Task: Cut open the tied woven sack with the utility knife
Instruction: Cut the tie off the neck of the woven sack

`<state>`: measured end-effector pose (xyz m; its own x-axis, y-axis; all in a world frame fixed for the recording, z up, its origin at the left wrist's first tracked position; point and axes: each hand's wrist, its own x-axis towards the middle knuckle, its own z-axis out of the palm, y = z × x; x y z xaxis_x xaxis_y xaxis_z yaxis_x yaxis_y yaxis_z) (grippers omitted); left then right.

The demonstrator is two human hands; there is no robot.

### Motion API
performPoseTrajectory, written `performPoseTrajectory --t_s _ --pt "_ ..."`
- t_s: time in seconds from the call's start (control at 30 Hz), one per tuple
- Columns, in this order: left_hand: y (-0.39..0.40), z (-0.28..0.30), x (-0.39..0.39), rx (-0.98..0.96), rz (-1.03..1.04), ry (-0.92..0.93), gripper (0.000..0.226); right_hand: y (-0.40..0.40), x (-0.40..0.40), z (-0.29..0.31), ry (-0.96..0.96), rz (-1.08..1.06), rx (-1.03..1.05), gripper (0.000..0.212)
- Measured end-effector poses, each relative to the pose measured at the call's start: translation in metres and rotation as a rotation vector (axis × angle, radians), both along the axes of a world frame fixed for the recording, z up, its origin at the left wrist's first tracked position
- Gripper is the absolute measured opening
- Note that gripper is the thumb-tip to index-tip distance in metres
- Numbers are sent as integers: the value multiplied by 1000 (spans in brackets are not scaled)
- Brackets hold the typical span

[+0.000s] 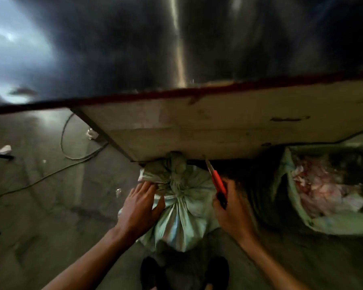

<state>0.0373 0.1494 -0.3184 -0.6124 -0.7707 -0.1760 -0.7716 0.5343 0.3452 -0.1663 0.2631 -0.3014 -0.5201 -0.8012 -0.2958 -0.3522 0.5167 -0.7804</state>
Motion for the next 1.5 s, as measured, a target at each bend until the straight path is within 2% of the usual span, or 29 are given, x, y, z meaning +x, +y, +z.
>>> performPoseTrajectory --t_s 0.07,0.2,0.33,0.43,0.57,0.6,0.63,0.73,0.8,0.9,1.0,1.1,1.2,1.5 --pt "5 -56 -4 60 75 -15 50 6 -1 -60 -27 22 36 41" --pt "20 -168 -15 138 196 -17 39 11 -2 -179 36 75 66 38" --pt "20 -274 -21 145 264 -3 50 2 -5 -277 65 126 46 33" --pt "5 -331 -38 165 361 70 60 -11 -14 -329 108 176 -55 31" --pt "-27 -392 -57 453 599 287 97 -28 -28 -360 247 231 -204 34" --pt "-34 -405 -59 494 615 354 98 -29 -30 -362 279 245 -232 36" --pt "-41 -411 -61 521 619 402 87 -29 -31 -362 302 259 -261 37" --pt "-48 -396 -59 550 610 523 35 -30 -31 -355 355 294 -294 35" --pt "-56 -377 -45 551 609 661 18 -32 -25 -344 402 330 -306 27" --pt "-58 -347 -15 596 598 901 19 -34 -8 -326 442 422 -337 26" --pt "-44 -328 19 623 614 1001 16 -28 14 -313 526 564 -347 33" --pt "-39 -328 45 642 655 1015 26 -22 26 -314 702 739 -340 34" --pt "-41 -325 60 640 712 1020 37 -20 32 -313 863 812 -363 35" --pt "-38 -321 65 586 695 1000 26 -26 48 -308 1037 848 -348 35"
